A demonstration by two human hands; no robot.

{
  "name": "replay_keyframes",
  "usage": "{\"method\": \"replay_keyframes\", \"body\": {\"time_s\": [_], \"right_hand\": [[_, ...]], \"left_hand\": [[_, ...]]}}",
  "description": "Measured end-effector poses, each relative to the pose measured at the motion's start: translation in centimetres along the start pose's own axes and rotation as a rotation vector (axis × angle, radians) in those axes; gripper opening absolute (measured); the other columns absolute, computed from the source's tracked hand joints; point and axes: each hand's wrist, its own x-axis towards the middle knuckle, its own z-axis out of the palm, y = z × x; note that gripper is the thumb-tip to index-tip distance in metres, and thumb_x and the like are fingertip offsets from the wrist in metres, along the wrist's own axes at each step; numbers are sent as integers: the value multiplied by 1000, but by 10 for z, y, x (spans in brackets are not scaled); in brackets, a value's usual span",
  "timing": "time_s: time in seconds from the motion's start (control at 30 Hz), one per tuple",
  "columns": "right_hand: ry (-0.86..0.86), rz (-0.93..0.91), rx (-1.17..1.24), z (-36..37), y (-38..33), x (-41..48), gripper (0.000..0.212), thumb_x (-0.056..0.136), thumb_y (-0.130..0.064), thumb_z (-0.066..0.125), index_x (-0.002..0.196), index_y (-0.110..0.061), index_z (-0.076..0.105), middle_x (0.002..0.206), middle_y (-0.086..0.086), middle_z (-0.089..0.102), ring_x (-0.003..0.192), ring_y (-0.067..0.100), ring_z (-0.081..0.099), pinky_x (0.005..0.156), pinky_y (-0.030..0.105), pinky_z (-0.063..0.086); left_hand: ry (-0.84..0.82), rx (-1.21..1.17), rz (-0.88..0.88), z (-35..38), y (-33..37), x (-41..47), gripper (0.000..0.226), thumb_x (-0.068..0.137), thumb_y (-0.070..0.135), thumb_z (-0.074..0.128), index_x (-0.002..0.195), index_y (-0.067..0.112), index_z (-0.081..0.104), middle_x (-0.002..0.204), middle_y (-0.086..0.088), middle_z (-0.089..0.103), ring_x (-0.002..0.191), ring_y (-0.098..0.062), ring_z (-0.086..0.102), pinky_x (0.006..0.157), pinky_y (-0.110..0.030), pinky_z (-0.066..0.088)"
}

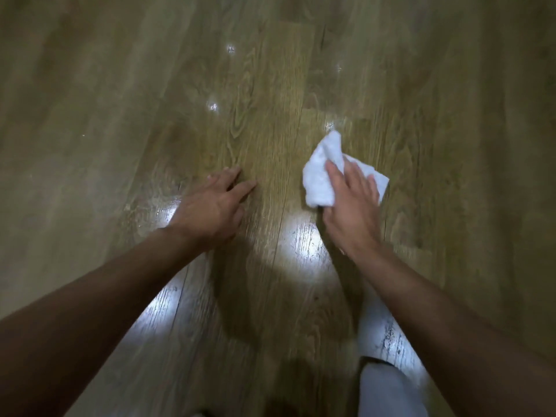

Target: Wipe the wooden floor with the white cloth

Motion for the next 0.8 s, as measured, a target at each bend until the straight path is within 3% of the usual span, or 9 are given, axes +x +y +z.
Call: {"method": "replay_keyframes", "body": {"time_s": [0.07, 0.13, 0.27, 0.37, 0.5, 0.57, 0.63, 0.73, 0.8], "right_hand": [[-1, 28, -14, 9, -28, 26, 71, 87, -15, 47, 151, -19, 16, 159, 9, 13, 148, 25, 3, 119, 48, -2], [-39, -106, -15, 17, -52, 31, 72, 86, -17, 48, 151, -17, 16, 160, 9, 8, 148, 27, 2, 118, 50, -3], [-107, -420, 55, 18, -36, -12, 72, 79, -20, 58, 147, -20, 33, 155, 6, 27, 145, 23, 20, 120, 46, 6], [-28, -260, 193, 9, 1, -7, 62, 79, -17, 50, 141, -20, 44, 148, 9, 42, 139, 24, 34, 117, 49, 17], [36, -18, 59, 11, -21, 38, 65, 86, -14, 49, 147, -17, 29, 156, 13, 20, 146, 25, 11, 118, 47, 2], [-35, -69, 31, 17, -50, 44, 68, 89, -15, 47, 150, -16, 18, 159, 13, 7, 147, 27, 1, 118, 47, -4], [-103, -249, 4, 23, -73, 28, 71, 88, -18, 49, 151, -16, 17, 160, 11, 4, 148, 27, 1, 119, 47, -5], [-166, -435, -21, 27, -71, -15, 73, 83, -18, 53, 150, -22, 23, 159, 7, 14, 147, 23, 8, 119, 44, -2], [-123, -351, 37, 23, -55, -28, 69, 82, -15, 51, 147, -23, 32, 156, 7, 24, 146, 23, 17, 120, 45, 5]], "left_hand": [[8, -1, -44, -4, -14, -7, 52, 96, 31, 43, 146, 29, 30, 158, -6, 21, 141, -29, 29, 111, -46, 32], [-17, -11, -60, -5, -21, -15, 54, 97, 28, 43, 148, 30, 27, 159, -4, 17, 144, -27, 23, 113, -45, 30], [-23, -33, -73, -2, -16, -14, 57, 97, 21, 42, 150, 24, 23, 160, -9, 10, 148, -28, 10, 120, -44, 14], [-36, -36, -59, -3, -18, -13, 56, 97, 22, 40, 150, 25, 21, 160, -9, 11, 148, -28, 9, 120, -43, 10], [-72, -28, -35, -5, -23, -14, 57, 97, 23, 40, 151, 24, 21, 160, -10, 11, 147, -29, 10, 120, -46, 11], [-83, -46, -28, -9, -23, -12, 56, 96, 21, 41, 150, 20, 25, 159, -14, 14, 146, -32, 13, 119, -50, 16], [-106, -64, 3, -14, -27, -11, 55, 95, 19, 41, 148, 16, 28, 157, -17, 18, 145, -34, 18, 116, -50, 22], [-163, -20, 71, -17, -39, -18, 56, 96, 21, 41, 149, 13, 27, 157, -19, 17, 145, -34, 19, 116, -44, 23], [-164, -4, 66, -16, -44, -22, 56, 96, 19, 42, 149, 13, 27, 158, -15, 14, 146, -31, 17, 116, -44, 24]]}}
